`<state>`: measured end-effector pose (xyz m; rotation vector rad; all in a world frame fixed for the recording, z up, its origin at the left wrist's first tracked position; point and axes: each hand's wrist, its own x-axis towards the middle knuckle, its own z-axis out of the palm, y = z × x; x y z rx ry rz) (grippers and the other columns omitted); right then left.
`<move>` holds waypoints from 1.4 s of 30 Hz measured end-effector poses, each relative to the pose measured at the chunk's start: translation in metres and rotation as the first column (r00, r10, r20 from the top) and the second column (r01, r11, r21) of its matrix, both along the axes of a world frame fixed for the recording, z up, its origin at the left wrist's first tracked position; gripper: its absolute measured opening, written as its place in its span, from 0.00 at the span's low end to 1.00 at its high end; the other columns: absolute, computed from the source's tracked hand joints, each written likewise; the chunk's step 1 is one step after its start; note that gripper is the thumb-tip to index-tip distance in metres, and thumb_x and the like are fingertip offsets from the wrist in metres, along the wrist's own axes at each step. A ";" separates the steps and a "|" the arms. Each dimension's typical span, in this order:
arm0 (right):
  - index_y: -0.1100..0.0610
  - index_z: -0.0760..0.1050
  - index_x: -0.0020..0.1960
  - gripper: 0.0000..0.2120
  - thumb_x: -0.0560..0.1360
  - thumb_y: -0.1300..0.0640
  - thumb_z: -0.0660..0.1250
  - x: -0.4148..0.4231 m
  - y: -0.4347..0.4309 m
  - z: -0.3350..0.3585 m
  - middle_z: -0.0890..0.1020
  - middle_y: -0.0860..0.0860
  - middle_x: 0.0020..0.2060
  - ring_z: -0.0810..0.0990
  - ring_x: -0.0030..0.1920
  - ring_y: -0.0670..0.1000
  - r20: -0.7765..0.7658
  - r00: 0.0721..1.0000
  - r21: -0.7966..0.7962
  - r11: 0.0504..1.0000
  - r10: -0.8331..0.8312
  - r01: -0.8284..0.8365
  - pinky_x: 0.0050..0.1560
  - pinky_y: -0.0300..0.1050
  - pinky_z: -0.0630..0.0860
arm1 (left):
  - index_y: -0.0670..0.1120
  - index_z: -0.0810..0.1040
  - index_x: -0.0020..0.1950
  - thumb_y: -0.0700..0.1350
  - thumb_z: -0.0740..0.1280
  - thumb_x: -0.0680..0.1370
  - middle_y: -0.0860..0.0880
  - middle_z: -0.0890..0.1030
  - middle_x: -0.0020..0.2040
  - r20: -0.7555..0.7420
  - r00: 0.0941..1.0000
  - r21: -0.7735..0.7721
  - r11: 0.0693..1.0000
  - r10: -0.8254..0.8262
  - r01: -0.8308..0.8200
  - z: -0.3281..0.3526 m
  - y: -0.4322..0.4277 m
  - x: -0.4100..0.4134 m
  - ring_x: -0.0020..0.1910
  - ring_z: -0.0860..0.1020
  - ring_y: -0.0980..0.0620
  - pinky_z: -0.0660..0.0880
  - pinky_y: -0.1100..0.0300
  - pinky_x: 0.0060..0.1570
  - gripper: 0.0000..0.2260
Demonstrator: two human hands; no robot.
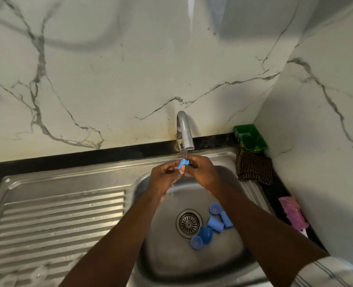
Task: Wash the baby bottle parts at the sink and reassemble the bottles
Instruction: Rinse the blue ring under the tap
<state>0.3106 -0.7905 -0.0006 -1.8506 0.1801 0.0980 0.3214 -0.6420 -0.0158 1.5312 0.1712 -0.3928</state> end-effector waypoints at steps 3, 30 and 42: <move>0.61 0.78 0.63 0.16 0.76 0.62 0.72 0.001 -0.002 0.001 0.84 0.57 0.54 0.84 0.55 0.56 -0.056 0.997 0.143 0.988 -0.044 0.052 0.60 0.57 0.80 | 0.44 0.83 0.61 0.43 0.74 0.74 0.45 0.86 0.53 -0.052 0.998 -0.156 0.987 -0.046 0.038 0.000 0.003 -0.001 0.55 0.84 0.47 0.77 0.48 0.63 0.16; 0.61 0.76 0.63 0.15 0.83 0.52 0.62 -0.020 -0.004 -0.001 0.83 0.59 0.56 0.85 0.52 0.54 -0.285 0.958 0.349 0.935 0.040 0.065 0.50 0.45 0.82 | 0.42 0.81 0.60 0.27 0.74 0.69 0.48 0.86 0.54 0.120 0.971 -0.001 0.978 -0.209 0.210 0.000 0.004 -0.002 0.53 0.84 0.50 0.81 0.60 0.48 0.22; 0.57 0.77 0.56 0.19 0.69 0.70 0.75 -0.013 -0.009 -0.006 0.84 0.56 0.52 0.84 0.54 0.57 -0.120 0.993 0.259 0.965 -0.008 0.039 0.56 0.56 0.81 | 0.44 0.83 0.54 0.41 0.69 0.79 0.41 0.85 0.50 -0.115 0.993 -0.005 1.000 -0.027 0.027 0.011 -0.007 0.004 0.51 0.85 0.44 0.81 0.48 0.56 0.05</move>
